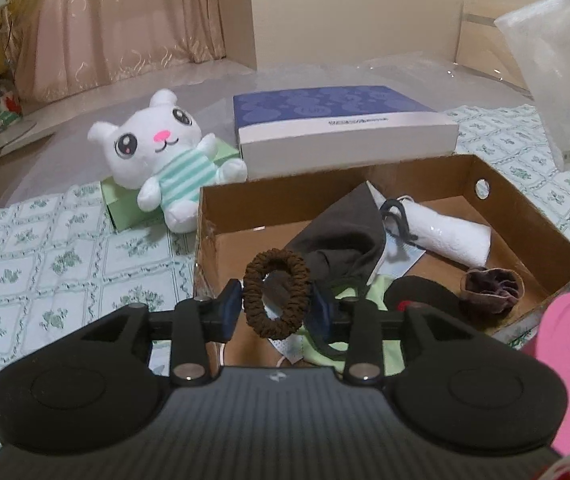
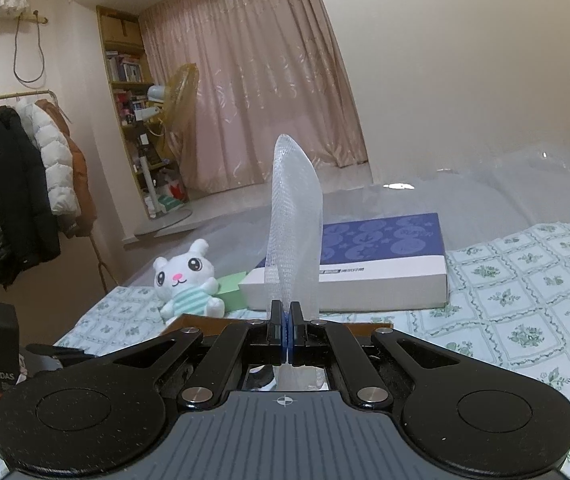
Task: Organize soft objects
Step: 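Carry the hair tie over the box with the left tool while the right tool carries the sheet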
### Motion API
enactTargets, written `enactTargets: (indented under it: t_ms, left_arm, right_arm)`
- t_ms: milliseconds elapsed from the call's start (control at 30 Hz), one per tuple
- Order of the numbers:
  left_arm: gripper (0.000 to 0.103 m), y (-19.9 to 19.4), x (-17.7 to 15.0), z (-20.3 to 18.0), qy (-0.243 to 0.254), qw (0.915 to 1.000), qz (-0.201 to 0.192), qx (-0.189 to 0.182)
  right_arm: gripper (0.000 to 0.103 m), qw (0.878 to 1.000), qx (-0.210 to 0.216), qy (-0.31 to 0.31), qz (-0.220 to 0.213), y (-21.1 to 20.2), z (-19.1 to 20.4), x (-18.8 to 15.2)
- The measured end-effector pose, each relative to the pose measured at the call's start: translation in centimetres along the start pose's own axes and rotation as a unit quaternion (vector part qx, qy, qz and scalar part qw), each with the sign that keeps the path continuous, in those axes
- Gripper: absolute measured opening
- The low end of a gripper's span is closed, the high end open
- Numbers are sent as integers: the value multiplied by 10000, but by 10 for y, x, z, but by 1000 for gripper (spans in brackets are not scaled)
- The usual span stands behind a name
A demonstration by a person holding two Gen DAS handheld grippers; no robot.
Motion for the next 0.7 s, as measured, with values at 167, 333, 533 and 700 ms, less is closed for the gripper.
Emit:
enactTargets:
  t_ms: [167, 333, 533, 700]
  left_arm:
    - [38, 1, -5, 0, 56, 10000, 40, -15]
    - [50, 1, -3, 3, 16, 10000, -10, -25]
    - [54, -2, -5, 5, -28, 10000, -46, -10]
    - [54, -7, -7, 9, -119, 9999, -70, -14]
  right_arm:
    - [1, 10000, -20, 47, -8, 6, -5, -1]
    - [1, 9999, -50, 86, 21, 13, -6, -4]
    - [1, 9999, -74, 73, 17, 17, -7, -5]
    - [1, 9999, -85, 51, -33, 23, -7, -3]
Point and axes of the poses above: each gripper's, at about its wrist camera, not at the fingertips, and y roughly the way its jaws point, z to its left, x to its top, the point moved 7 cm from there along y, roughly the way its jaws point, and after that the axes turned 4 degrees about -x, right-handed, at the moved point
